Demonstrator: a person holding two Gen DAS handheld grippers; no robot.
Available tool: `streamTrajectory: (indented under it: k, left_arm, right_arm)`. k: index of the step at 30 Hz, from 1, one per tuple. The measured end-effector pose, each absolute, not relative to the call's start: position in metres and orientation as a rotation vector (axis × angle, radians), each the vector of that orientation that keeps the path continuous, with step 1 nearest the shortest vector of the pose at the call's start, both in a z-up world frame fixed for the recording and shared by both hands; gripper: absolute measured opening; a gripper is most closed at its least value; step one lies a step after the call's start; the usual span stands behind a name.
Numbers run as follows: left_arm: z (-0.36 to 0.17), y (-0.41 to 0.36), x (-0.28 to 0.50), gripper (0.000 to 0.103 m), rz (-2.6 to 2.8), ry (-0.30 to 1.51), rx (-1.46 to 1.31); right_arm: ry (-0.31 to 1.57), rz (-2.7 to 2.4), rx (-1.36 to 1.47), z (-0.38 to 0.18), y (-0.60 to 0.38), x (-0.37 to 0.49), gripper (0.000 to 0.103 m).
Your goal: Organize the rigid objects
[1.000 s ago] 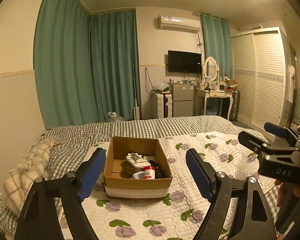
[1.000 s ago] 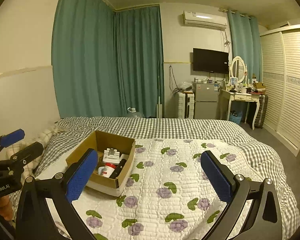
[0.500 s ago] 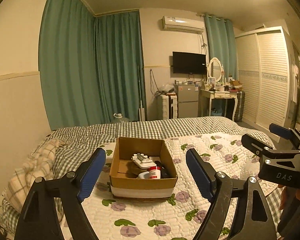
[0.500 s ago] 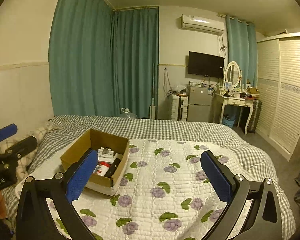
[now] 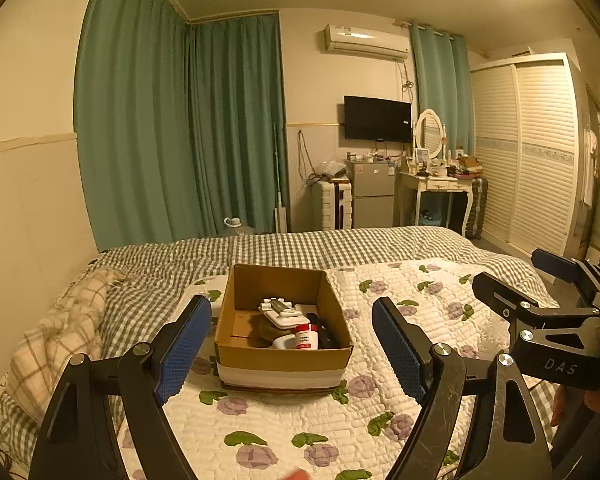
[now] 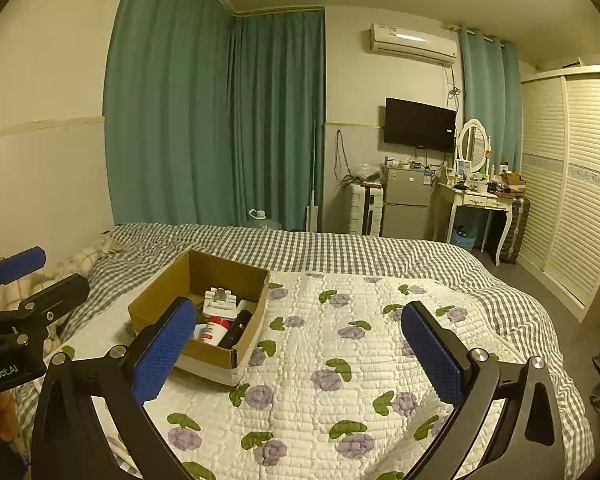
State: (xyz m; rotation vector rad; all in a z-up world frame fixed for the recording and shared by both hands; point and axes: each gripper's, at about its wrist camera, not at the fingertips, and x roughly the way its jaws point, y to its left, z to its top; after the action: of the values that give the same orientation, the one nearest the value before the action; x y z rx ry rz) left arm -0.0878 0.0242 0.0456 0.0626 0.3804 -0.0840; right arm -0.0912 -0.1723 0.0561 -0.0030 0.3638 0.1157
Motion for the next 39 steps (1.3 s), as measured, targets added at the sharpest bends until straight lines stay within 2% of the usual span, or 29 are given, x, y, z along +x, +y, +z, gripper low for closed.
streamTrajectory:
  k: [39]
  left_arm:
    - [0.0416,0.0265,-0.09,0.085,-0.081,0.382,0.08]
  right_arm:
    - [0.368,0.11,-0.001,0.0563,-0.1666,-0.0903,0.103]
